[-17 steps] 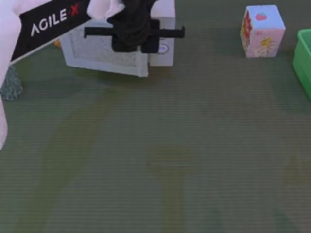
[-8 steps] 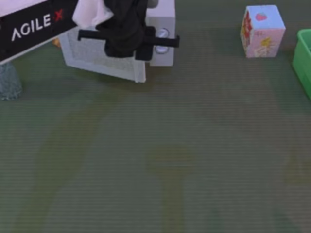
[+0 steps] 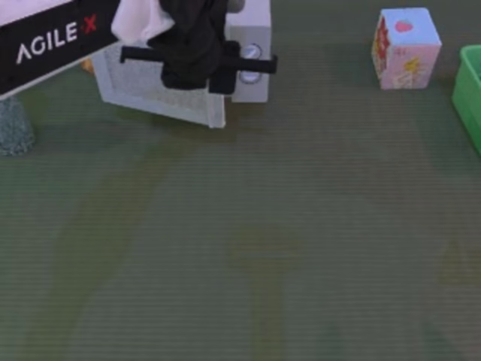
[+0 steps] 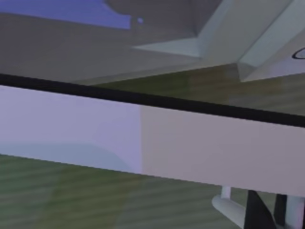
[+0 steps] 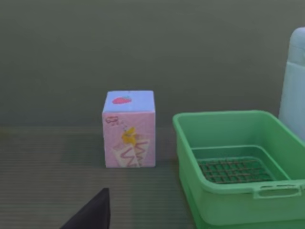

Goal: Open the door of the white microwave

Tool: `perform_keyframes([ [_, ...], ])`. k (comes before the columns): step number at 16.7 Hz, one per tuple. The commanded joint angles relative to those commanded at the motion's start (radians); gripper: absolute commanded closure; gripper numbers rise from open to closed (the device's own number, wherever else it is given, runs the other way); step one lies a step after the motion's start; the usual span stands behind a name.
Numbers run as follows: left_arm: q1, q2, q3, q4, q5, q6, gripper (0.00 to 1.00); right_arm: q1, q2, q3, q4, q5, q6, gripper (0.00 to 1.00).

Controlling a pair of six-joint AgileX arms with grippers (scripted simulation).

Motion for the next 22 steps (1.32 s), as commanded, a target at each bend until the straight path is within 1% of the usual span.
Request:
perform_keyframes([
  [17,0.0,0.0,0.0,0.0,0.0,0.0,1.0,0.0,0.0,0.0,0.0,0.0,0.0,0.0],
  [19,-0.006,-0.001,-0.004,0.002,0.008,-0.001,1.0,0.0,0.0,0.0,0.0,0.0,0.0,0.0],
  [22,0.006,-0.038,-0.061,0.025,0.031,0.049,1.0,0.0,0.0,0.0,0.0,0.0,0.0,0.0],
])
